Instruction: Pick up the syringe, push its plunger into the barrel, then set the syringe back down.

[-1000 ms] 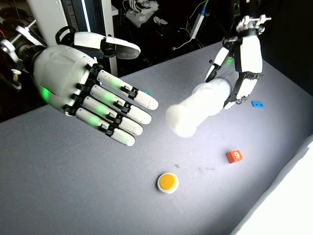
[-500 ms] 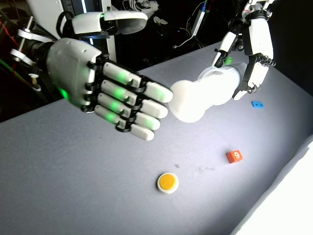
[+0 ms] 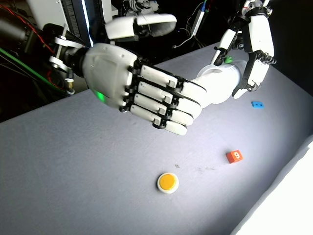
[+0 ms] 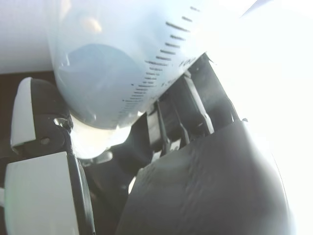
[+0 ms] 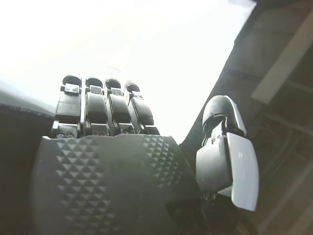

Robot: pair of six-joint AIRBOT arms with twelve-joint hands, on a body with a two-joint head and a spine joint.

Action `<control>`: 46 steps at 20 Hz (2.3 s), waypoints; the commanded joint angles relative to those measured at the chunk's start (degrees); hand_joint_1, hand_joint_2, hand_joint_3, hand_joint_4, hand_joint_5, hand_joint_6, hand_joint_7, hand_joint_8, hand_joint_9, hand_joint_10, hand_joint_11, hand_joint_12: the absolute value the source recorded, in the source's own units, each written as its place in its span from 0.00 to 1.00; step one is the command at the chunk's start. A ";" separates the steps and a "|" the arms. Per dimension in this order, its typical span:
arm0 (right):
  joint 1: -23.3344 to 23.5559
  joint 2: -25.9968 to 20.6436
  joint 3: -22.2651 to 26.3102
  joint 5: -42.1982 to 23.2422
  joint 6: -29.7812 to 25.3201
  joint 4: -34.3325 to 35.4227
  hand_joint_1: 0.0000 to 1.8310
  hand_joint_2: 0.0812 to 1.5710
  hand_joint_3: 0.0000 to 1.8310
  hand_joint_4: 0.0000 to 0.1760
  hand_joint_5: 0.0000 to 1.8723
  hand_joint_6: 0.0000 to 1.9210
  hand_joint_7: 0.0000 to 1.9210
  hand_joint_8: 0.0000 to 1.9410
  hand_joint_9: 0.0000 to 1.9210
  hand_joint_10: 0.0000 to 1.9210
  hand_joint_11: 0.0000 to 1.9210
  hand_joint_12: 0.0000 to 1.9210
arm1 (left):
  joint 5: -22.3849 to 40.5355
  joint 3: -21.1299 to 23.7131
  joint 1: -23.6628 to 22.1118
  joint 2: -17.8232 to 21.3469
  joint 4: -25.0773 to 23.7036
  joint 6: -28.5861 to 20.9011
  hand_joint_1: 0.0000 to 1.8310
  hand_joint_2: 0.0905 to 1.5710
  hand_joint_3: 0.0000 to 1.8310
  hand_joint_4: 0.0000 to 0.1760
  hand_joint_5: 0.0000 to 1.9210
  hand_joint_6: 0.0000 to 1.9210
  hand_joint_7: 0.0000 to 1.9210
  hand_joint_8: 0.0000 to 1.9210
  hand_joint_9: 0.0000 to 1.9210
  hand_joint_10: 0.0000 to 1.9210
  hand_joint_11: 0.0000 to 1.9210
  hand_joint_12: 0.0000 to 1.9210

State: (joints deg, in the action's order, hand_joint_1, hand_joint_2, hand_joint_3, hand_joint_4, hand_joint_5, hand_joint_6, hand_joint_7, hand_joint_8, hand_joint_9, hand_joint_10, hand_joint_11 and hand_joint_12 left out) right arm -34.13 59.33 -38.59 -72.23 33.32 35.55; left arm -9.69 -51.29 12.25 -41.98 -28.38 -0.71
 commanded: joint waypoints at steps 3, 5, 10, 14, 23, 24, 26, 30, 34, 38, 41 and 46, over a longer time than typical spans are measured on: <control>1.09 1.78 0.11 -5.52 0.62 -4.12 0.00 0.70 0.00 0.00 0.00 0.00 0.00 0.00 0.00 0.00 0.00 0.00 | 5.47 0.40 -1.14 0.22 -0.36 -0.54 0.74 0.74 0.00 0.00 0.39 0.58 0.45 0.69 0.43 0.69 0.36 0.62; 1.21 3.57 0.11 -5.50 1.54 -4.11 0.00 0.70 0.00 0.00 0.00 0.00 0.00 0.00 0.00 0.00 0.00 0.00 | 5.34 0.45 -1.08 0.19 -0.36 -0.54 0.74 0.74 0.00 0.00 0.38 0.60 0.44 0.70 0.42 0.70 0.35 0.63; 0.41 7.02 0.11 -5.25 2.72 -4.07 0.00 0.70 0.00 0.00 0.00 0.00 0.00 0.00 0.00 0.00 0.00 0.00 | 5.07 0.37 -1.09 0.16 -0.26 -0.54 0.74 0.75 0.00 0.00 0.37 0.60 0.43 0.72 0.42 0.71 0.36 0.63; -0.03 10.31 0.11 -5.03 3.59 -2.29 0.00 0.70 0.00 0.00 0.00 0.00 0.00 0.00 0.00 0.00 0.00 0.00 | 4.74 0.25 -1.09 0.14 -0.25 -0.54 0.74 0.74 0.00 0.00 0.38 0.60 0.45 0.69 0.43 0.69 0.35 0.63; 0.10 16.86 -0.43 -4.18 5.23 0.33 0.00 0.70 0.00 0.00 0.00 0.00 0.00 0.00 0.00 0.00 0.00 0.00 | 4.23 0.16 -1.19 0.06 -0.10 -0.54 0.74 0.73 0.00 0.00 0.40 0.58 0.47 0.64 0.44 0.67 0.35 0.63; 0.31 17.37 -0.45 -3.95 5.43 1.35 0.00 0.69 0.00 0.00 0.00 0.00 0.00 0.00 0.00 0.00 0.00 0.00 | 4.23 0.16 -1.19 0.06 -0.10 -0.54 0.74 0.73 0.00 0.00 0.40 0.58 0.46 0.66 0.44 0.67 0.36 0.62; 0.42 18.38 -0.54 -3.50 5.57 2.17 0.00 0.69 0.00 0.00 0.00 0.00 0.00 0.00 0.00 0.00 0.00 0.00 | 4.09 0.20 -1.19 0.06 -0.10 -0.54 0.74 0.73 0.00 0.00 0.40 0.58 0.47 0.66 0.44 0.66 0.36 0.61; 0.68 20.72 -1.16 -2.72 5.62 2.18 0.00 0.70 0.00 0.00 0.00 0.00 0.00 0.00 0.00 0.00 0.00 0.00 | 3.95 0.39 -1.22 0.06 -0.07 -0.54 0.74 0.74 0.00 0.00 0.39 0.58 0.44 0.71 0.42 0.71 0.35 0.63; 1.86 23.39 -2.30 -2.23 5.58 2.86 0.00 0.70 0.00 0.00 0.00 0.00 0.00 0.00 0.00 0.00 0.00 0.00 | 3.87 0.44 -1.23 0.07 0.15 -0.54 0.74 0.74 0.00 0.00 0.40 0.58 0.45 0.69 0.43 0.69 0.35 0.63; 2.49 26.16 -3.14 -1.56 5.58 3.73 0.00 0.71 0.00 0.00 0.00 0.00 0.00 0.00 0.00 0.00 0.00 0.00 | 3.79 0.48 -1.23 0.08 0.23 -0.54 0.74 0.74 0.00 0.00 0.39 0.58 0.45 0.68 0.42 0.70 0.34 0.64; 2.65 28.23 -3.79 -1.03 5.55 3.81 0.00 0.71 0.00 0.00 0.00 0.00 0.00 0.00 0.00 0.00 0.00 0.00 | 3.72 0.57 -1.23 0.10 0.28 -0.54 0.74 0.74 0.00 0.00 0.39 0.59 0.45 0.67 0.43 0.70 0.34 0.64; 2.79 30.69 -4.16 -0.07 5.26 3.79 0.00 0.70 0.00 0.00 0.00 0.00 0.00 0.00 0.00 0.00 0.00 0.00 | 3.67 0.86 -1.23 0.31 0.55 -0.54 0.74 0.75 0.00 0.00 0.38 0.58 0.44 0.71 0.41 0.73 0.34 0.66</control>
State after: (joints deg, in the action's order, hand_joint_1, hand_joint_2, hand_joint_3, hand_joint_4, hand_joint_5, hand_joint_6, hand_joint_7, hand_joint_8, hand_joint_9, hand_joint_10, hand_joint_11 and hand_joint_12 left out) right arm -31.92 88.90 -43.70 -78.28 39.20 48.01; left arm -17.69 -50.85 12.38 -41.17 -29.47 1.91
